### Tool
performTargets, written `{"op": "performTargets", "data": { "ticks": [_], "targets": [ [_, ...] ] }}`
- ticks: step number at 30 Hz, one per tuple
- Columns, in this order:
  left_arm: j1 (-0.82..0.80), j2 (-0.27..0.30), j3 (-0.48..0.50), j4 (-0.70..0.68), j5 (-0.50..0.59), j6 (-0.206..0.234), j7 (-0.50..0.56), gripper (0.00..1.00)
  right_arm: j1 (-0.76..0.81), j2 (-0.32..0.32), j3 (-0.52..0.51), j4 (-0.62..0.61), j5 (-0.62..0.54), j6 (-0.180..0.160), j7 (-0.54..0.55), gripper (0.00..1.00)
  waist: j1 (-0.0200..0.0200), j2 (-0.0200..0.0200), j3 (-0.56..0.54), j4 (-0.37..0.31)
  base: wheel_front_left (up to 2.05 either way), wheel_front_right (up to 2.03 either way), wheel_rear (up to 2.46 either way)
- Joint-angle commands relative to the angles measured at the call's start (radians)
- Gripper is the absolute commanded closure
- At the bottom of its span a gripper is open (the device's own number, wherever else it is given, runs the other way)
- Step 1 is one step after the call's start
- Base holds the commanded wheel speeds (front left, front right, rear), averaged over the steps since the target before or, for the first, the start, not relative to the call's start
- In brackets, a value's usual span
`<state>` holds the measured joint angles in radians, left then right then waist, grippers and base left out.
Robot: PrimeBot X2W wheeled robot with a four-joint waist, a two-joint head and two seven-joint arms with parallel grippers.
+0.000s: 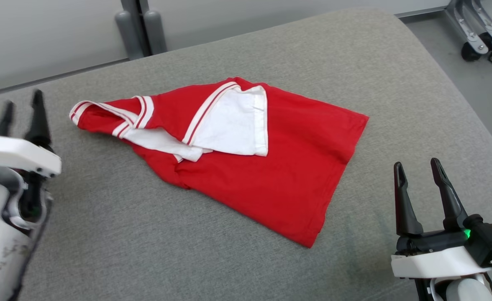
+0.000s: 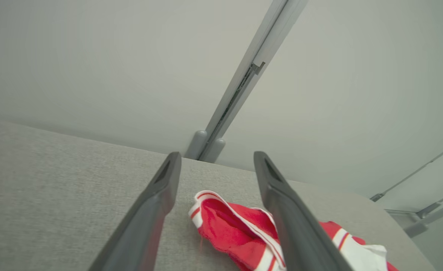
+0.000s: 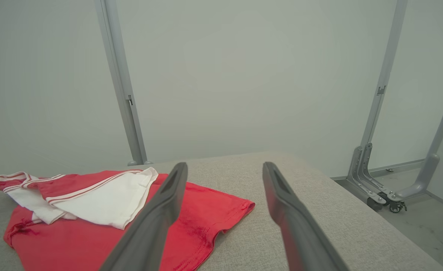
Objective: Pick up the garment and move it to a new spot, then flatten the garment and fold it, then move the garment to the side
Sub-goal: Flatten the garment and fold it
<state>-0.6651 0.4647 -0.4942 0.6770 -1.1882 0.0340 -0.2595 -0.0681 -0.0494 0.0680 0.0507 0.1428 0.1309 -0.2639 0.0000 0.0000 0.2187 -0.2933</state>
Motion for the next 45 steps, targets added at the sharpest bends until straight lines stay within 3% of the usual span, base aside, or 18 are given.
{"op": "performTargets", "data": {
  "ticks": [1, 4, 6, 10, 16, 21, 27, 41, 42, 43, 45],
  "targets": [
    [-0.005, 0.034, 0.051, -0.074, 0.16, 0.04, -0.007, 0.0, 0.0, -0.002, -0.007, -0.006, -0.006, 0.0, -0.001, 0.0, 0.0, 0.0, 0.01, 0.013, 0.0, 0.0, 0.0],
    [0.134, -0.047, 0.095, -0.285, 0.465, 0.127, -0.003, 0.0, 0.003, -0.002, -0.01, -0.003, -0.01, 0.0, -0.001, 0.0, 0.0, 0.0, 0.016, 0.033, 0.0, 0.0, 0.0],
    [0.18, -0.066, 0.084, -0.391, 0.633, 0.146, -0.005, 0.0, 0.002, -0.002, -0.005, 0.0, -0.013, 0.0, -0.001, 0.0, 0.0, 0.0, 0.021, 0.04, 0.0, 0.0, 0.0],
    [0.214, -0.155, -0.041, -0.413, 0.851, 0.121, -0.004, 0.0, -0.021, -0.002, 0.007, -0.002, -0.019, 0.0, -0.001, 0.0, 0.0, 0.0, 0.041, 0.043, 0.0, 0.0, 0.0],
    [0.113, -0.259, -0.219, -0.218, 1.03, 0.063, -0.005, 0.0, -0.049, -0.002, 0.017, -0.005, -0.027, 0.0, -0.001, 0.0, 0.0, 0.0, 0.079, 0.023, 0.0, 0.0, 0.0],
    [-0.007, -0.334, -0.325, -0.025, 1.128, 0.039, 0.023, 0.0, -0.054, -0.002, 0.016, -0.002, -0.021, 0.0, -0.001, 0.0, 0.0, 0.0, 0.104, -0.003, 0.0, 0.0, 0.0],
    [-0.102, -0.379, -0.377, 0.133, 1.179, 0.061, 0.042, 0.0, -0.062, -0.002, 0.027, 0.002, 0.005, 0.0, -0.001, 0.0, 0.0, 0.0, 0.128, -0.045, 0.0, 0.0, 0.0],
    [-0.171, -0.407, -0.419, 0.264, 1.174, 0.093, 0.007, 0.0, -0.073, -0.002, 0.037, 0.012, 0.023, 0.0, -0.001, 0.0, 0.0, 0.0, 0.139, -0.091, 0.0, 0.0, 0.0],
    [-0.172, -0.407, -0.421, 0.27, 1.172, 0.095, 0.005, 0.03, -0.075, -0.002, 0.04, 0.012, 0.024, 0.0, -0.001, 0.0, 0.0, 0.0, 0.139, -0.094, 0.0, 0.0, 0.0],
    [-0.174, -0.408, -0.422, 0.275, 1.17, 0.098, 0.005, 0.14, -0.075, -0.002, 0.043, 0.011, 0.026, 0.0, -0.001, 0.0, 0.0, 0.0, 0.14, -0.097, 0.0, 0.0, 0.0],
    [-0.183, -0.409, -0.426, 0.284, 1.166, 0.101, 0.002, 0.53, -0.076, -0.002, 0.047, 0.009, 0.028, 0.0, -0.001, 0.0, 0.0, 0.0, 0.142, -0.102, 0.0, 0.0, 0.0]
  ]
}}
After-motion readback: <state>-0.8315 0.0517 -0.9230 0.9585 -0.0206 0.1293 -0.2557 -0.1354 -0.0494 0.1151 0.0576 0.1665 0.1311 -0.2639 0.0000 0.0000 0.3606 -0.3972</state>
